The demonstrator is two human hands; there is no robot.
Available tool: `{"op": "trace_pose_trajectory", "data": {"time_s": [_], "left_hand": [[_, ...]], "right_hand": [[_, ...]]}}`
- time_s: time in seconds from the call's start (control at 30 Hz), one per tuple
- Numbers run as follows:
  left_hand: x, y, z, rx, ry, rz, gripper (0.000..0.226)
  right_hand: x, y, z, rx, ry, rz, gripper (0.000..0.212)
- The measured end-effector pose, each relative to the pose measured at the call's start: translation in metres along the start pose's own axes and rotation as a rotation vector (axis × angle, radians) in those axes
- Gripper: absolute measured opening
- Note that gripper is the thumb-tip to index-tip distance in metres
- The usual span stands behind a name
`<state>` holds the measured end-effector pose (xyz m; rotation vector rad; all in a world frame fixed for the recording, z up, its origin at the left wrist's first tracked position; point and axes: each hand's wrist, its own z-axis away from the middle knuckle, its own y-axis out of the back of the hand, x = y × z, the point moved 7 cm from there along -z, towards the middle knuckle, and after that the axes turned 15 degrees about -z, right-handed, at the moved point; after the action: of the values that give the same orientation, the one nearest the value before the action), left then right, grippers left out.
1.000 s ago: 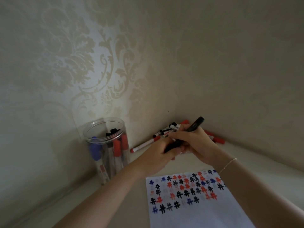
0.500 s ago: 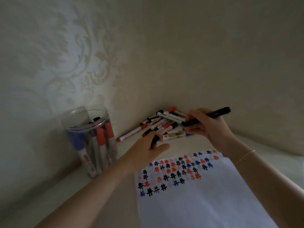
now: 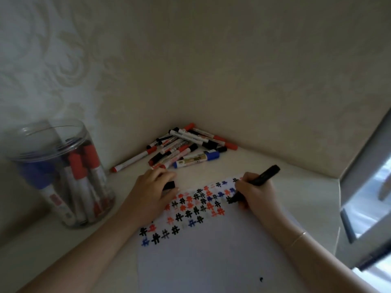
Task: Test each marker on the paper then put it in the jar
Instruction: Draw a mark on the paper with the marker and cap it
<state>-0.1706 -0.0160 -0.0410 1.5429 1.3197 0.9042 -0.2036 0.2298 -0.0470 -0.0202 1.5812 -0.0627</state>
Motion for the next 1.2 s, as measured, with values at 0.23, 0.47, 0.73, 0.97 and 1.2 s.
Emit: {"op": "trace_pose_trajectory", "data": {"time_s": [0.23, 0.47, 0.73, 0.97, 1.2], "left_hand": [[0.063, 0.018, 0.018, -0.143, -0.387, 0.041, 0.060], [0.069, -0.008, 0.029, -0.426, -0.393, 0.010, 0.080], [0.071, -0.007, 0.029, -0.441, -0.385, 0.023, 0.083], [0.071, -0.005, 0.029, -0.438, -0.375, 0.038, 0.083], [0.070, -0.007, 0.027, -0.442, -0.371, 0.048, 0.086]], "right_hand": [[-0.001, -0.001, 0.003, 0.017, 0.036, 0.052, 0.023], [0.000, -0.004, 0.005, 0.013, 0.038, 0.101, 0.027], [-0.003, -0.001, 0.005, 0.020, 0.069, 0.085, 0.022], [0.001, -0.002, 0.004, 0.018, 0.088, 0.101, 0.030], [-0.001, -0.002, 0.005, 0.004, 0.082, 0.096, 0.024]]}}
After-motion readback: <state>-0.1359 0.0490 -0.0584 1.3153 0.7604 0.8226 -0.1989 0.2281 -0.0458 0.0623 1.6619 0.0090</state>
